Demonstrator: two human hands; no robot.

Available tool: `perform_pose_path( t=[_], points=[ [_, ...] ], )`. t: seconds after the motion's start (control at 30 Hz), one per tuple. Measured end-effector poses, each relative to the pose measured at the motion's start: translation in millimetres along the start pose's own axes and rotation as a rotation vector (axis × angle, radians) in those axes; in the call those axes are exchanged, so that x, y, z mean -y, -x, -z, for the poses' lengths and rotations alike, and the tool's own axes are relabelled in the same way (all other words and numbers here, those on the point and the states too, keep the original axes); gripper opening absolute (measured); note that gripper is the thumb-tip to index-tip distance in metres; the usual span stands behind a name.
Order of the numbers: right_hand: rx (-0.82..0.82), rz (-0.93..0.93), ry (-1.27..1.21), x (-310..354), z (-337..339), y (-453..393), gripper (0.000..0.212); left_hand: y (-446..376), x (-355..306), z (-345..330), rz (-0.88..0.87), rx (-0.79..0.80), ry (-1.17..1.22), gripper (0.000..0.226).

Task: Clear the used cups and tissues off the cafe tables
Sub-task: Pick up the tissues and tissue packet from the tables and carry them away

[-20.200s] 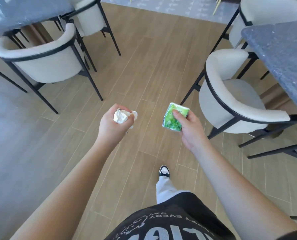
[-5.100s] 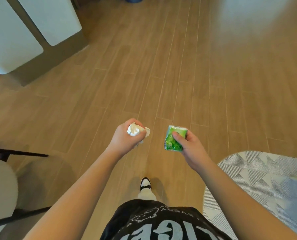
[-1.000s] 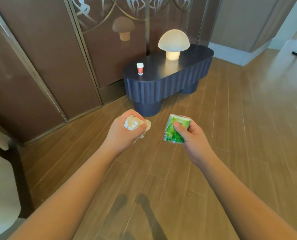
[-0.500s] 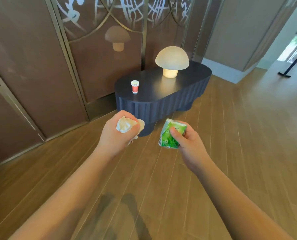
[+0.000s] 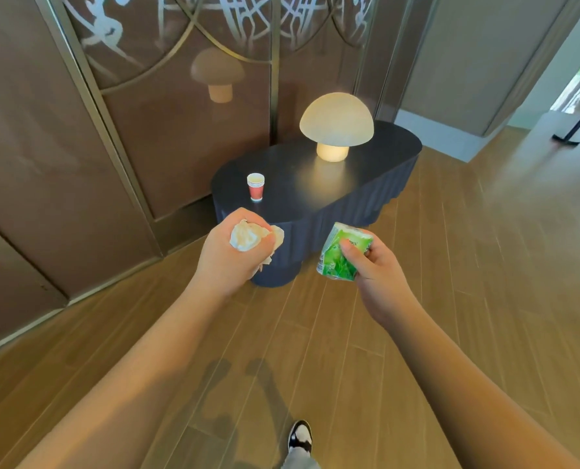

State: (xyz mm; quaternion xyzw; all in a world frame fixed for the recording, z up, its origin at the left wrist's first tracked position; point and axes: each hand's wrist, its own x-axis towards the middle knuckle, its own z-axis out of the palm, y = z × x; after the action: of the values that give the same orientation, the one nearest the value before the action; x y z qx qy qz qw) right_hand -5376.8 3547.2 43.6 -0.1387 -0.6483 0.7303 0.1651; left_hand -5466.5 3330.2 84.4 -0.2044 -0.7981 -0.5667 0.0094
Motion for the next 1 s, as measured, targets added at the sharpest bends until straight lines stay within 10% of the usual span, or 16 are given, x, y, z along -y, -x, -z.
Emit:
perform_pose_path(
  t=[1.0],
  points=[
    [0.054,-0.226,0.056,-48,-35,-460,0.02,-438,152,-90,0.2,0.075,-0.109,0.021]
  ],
)
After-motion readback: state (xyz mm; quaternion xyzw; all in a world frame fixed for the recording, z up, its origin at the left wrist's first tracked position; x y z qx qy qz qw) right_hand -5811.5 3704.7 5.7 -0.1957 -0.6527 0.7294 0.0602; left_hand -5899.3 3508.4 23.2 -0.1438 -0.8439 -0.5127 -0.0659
